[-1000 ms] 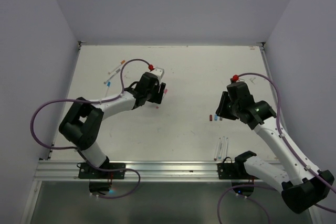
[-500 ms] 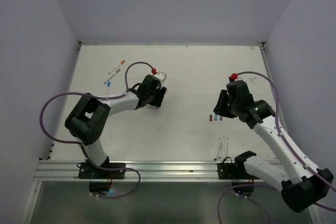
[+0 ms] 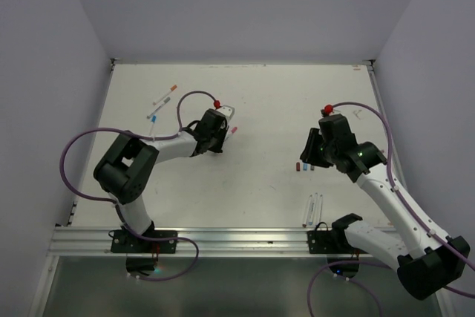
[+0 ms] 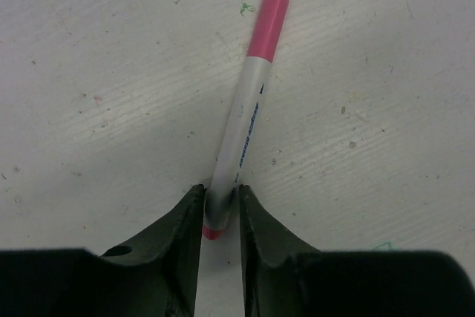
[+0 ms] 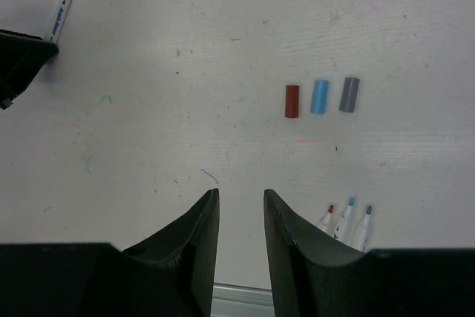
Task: Open the pen caps
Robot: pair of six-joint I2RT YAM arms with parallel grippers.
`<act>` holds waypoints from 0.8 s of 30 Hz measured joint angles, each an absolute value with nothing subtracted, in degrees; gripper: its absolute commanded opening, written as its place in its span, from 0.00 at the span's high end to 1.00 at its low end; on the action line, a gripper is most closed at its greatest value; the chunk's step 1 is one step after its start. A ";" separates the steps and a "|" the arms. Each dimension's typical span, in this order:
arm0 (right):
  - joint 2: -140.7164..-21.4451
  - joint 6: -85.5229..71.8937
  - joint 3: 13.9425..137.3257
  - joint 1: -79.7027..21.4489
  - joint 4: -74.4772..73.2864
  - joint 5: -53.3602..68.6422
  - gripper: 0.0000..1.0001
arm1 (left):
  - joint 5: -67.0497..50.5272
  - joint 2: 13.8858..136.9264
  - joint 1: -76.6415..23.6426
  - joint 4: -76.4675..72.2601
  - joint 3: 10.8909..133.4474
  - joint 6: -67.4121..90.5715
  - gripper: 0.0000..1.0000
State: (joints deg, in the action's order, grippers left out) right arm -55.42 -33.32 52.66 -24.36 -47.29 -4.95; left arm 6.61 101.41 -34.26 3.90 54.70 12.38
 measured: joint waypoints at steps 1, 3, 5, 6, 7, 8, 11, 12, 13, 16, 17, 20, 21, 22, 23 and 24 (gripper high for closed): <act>-55.55 -33.32 52.62 -24.36 -47.05 -4.91 0.66 | 6.59 101.43 -34.26 3.75 54.63 12.49 0.83; -55.90 -33.32 52.34 -24.36 -46.33 -4.71 0.66 | 6.35 101.49 -34.26 3.55 54.63 12.45 1.00; -56.25 -33.32 51.92 -24.36 -45.80 -4.29 0.66 | 6.22 101.51 -34.26 3.46 54.65 12.69 1.00; -56.38 -33.34 51.70 -24.36 -45.54 -3.88 0.65 | 6.35 101.45 -34.28 3.49 54.65 12.93 1.00; -56.38 -33.39 51.35 -24.36 -45.19 -3.44 0.65 | 6.44 101.27 -34.28 3.57 54.63 13.04 1.00; -56.38 -33.39 51.03 -24.36 -44.99 -3.25 0.64 | 6.52 100.88 -34.26 3.95 54.43 13.23 1.00; -56.40 -34.02 49.87 -24.36 -44.18 -2.17 0.48 | 6.48 95.85 -34.26 5.76 51.62 14.48 1.00; -56.40 -34.44 49.47 -24.36 -43.75 -1.83 0.34 | 5.85 92.55 -34.26 6.26 50.33 15.03 1.00; -56.38 -35.05 49.12 -24.36 -43.33 -1.48 0.27 | 5.04 88.68 -34.26 6.81 49.19 15.62 1.00; -56.18 -36.18 47.97 -24.36 -41.15 0.27 0.01 | 0.45 76.71 -34.46 5.41 46.89 18.04 1.00; -56.16 -36.95 47.59 -24.36 -39.99 1.21 0.01 | -0.93 74.19 -34.63 4.64 46.57 18.79 1.00; -56.29 -38.48 46.50 -24.36 -35.92 4.62 0.01 | -6.15 69.21 -36.05 0.08 45.17 21.82 1.00; -56.49 -39.00 46.26 -24.36 -34.48 5.89 0.01 | -7.60 68.82 -36.77 -1.30 44.38 22.87 1.00; -56.82 -39.53 46.13 -24.36 -32.69 7.22 0.01 | -8.93 68.77 -37.71 -2.52 43.40 23.88 1.00; -57.21 -40.03 45.95 -24.36 -30.76 8.62 0.02 | -9.78 68.86 -38.74 -3.57 42.22 25.17 1.00; -57.43 -40.58 45.54 -24.36 -28.42 9.89 0.09 | -10.52 68.90 -39.72 -4.19 40.97 26.46 1.00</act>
State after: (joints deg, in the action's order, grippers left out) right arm -57.43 -40.58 45.54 -24.36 -28.42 9.89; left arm -10.52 68.90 -39.72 -4.19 40.97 26.46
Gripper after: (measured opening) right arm 0.983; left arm 0.035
